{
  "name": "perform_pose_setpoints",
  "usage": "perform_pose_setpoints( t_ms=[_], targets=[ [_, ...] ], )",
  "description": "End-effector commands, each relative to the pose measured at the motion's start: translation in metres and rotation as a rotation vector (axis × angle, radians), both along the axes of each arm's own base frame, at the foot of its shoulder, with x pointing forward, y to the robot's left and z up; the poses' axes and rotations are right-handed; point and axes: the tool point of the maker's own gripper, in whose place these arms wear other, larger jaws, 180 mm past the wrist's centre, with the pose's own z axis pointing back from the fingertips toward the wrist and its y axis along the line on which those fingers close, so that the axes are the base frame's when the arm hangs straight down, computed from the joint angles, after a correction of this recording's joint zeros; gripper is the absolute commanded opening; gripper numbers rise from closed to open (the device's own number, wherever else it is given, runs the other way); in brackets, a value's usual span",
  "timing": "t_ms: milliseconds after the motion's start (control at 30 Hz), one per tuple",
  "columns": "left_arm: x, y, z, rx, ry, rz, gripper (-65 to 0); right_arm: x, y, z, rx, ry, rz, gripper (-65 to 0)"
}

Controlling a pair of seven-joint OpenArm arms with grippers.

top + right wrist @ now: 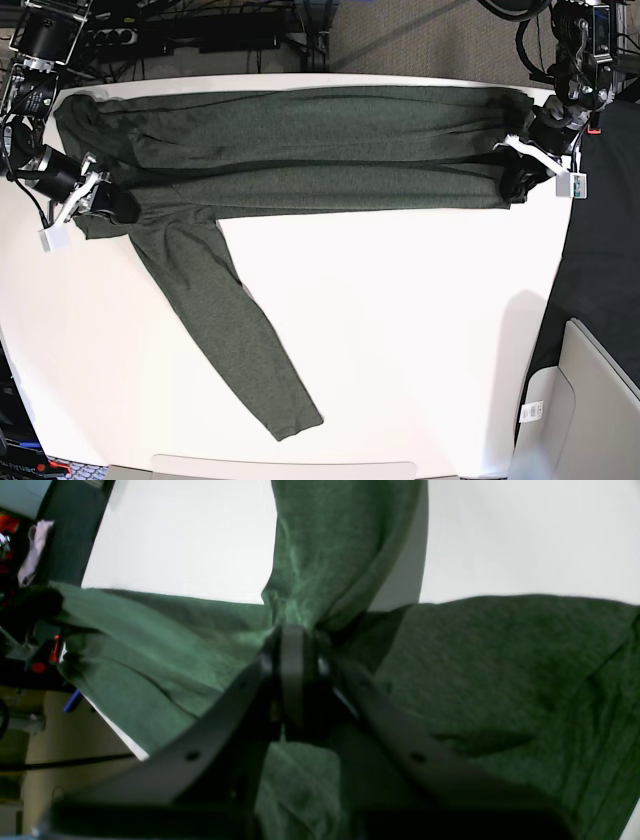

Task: Fold the T-shirt properly
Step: 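Lay the folded edge down along the hem with both grippers, then release the right gripper and move it to the hanging sleeve cuff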

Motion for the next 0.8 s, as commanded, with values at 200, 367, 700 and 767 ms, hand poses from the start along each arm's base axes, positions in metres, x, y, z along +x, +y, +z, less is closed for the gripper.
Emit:
perform_pose_setpoints(
  t_ms=[200,367,700,767],
  targets=[
    [-0.007,0.001,0.006,0.008,-0.01,-0.009,-65.0,0.007,-0.004,0.015,-0.007,-0.047,0.004,-64.7],
    [-0.011,0.0,0.0,0.013,0.021,-0.018,-64.9,0.004,-0.012,0.0,-0.092,-0.004,0.004,-64.7],
    [-0.012,-0.003,-0.017,0.046,0.2,-0.085,-57.6,0.0,-0.027,-0.017,-0.227,0.053,-0.005,-64.3],
    [-0.011,-0.003,-0.017,0.046,0.198,-0.085,-53.4,0.001,-0.028,-0.016,-0.226,0.049,-0.009,-64.3]
  ],
)
